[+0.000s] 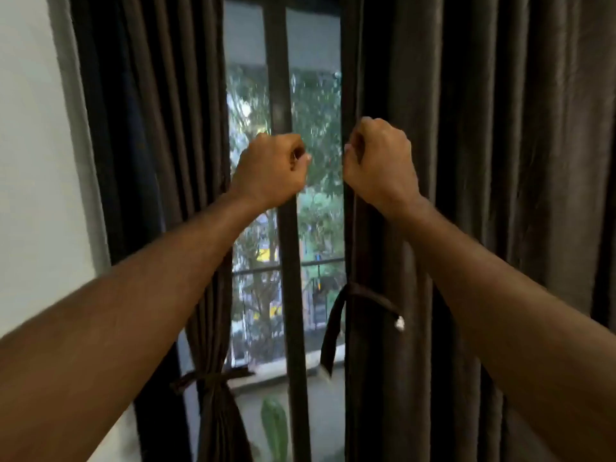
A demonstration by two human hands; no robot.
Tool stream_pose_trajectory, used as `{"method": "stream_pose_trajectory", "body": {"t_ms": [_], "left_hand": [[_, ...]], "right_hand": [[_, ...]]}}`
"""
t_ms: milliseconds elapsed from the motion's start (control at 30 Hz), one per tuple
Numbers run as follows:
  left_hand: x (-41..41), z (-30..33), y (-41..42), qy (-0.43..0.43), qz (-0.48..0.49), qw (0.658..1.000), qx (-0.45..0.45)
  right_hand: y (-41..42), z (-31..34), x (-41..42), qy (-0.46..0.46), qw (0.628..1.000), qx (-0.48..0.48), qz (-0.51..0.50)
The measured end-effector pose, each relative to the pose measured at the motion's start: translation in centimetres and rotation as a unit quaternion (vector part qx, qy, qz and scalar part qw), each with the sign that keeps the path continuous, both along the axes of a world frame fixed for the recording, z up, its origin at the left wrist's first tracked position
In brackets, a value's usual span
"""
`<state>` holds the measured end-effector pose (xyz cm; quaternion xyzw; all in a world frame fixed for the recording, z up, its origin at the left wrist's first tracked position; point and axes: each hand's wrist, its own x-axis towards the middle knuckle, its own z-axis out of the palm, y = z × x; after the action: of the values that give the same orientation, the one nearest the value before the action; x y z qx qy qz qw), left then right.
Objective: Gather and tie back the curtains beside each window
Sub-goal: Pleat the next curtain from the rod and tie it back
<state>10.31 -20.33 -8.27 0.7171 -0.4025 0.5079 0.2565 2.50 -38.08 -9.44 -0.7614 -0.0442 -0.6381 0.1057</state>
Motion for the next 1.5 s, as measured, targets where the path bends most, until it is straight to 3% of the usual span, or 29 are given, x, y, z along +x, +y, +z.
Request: {"method": "stream_pose_trajectory", "body": {"t_ms": [133, 333, 533, 867, 1033, 1167, 1267, 1400, 1500], "left_hand": [[-0.8, 6.5, -5.3, -0.005, 0.025, 0.999, -0.024], [-2.4, 11.5, -12.1, 0.064, 0.094, 0.985, -0.130], [-4.1, 14.1, -16.8, 0.061, 0.188, 0.964, -0.179], [-2.8, 18.9, -16.2, 0.016, 0.197, 0.954, -0.225], [-0.8, 19.6, -12.8, -0.016, 0.163, 0.956, -0.242], [0.5, 20.3, -9.4, -0.061, 0.137, 0.957, -0.248], [1.0, 20.6, -7.6, -0.087, 0.106, 0.963, -0.230], [1.4, 21.0, -6.5, -0.086, 0.055, 0.972, -0.214], [1.3, 20.8, -6.9, -0.049, -0.007, 0.980, -0.195]], "right_hand": [[-4.9, 5.9, -1.4, -0.069, 0.997, -0.016, -0.009], [-11.0, 11.6, -2.2, -0.104, 0.994, -0.024, -0.009], [-13.0, 15.6, -1.9, -0.034, 0.996, 0.037, 0.072], [-13.6, 20.9, -0.7, 0.002, 0.989, 0.097, 0.110], [-12.9, 23.1, 0.1, 0.001, 0.984, 0.133, 0.123], [-10.8, 23.5, 1.5, -0.049, 0.983, 0.148, 0.102], [-6.9, 23.6, 2.3, -0.042, 0.977, 0.147, 0.146], [-1.6, 25.7, 3.4, 0.063, 0.970, 0.030, 0.233], [-0.9, 26.8, 4.4, 0.094, 0.970, -0.016, 0.224]]}}
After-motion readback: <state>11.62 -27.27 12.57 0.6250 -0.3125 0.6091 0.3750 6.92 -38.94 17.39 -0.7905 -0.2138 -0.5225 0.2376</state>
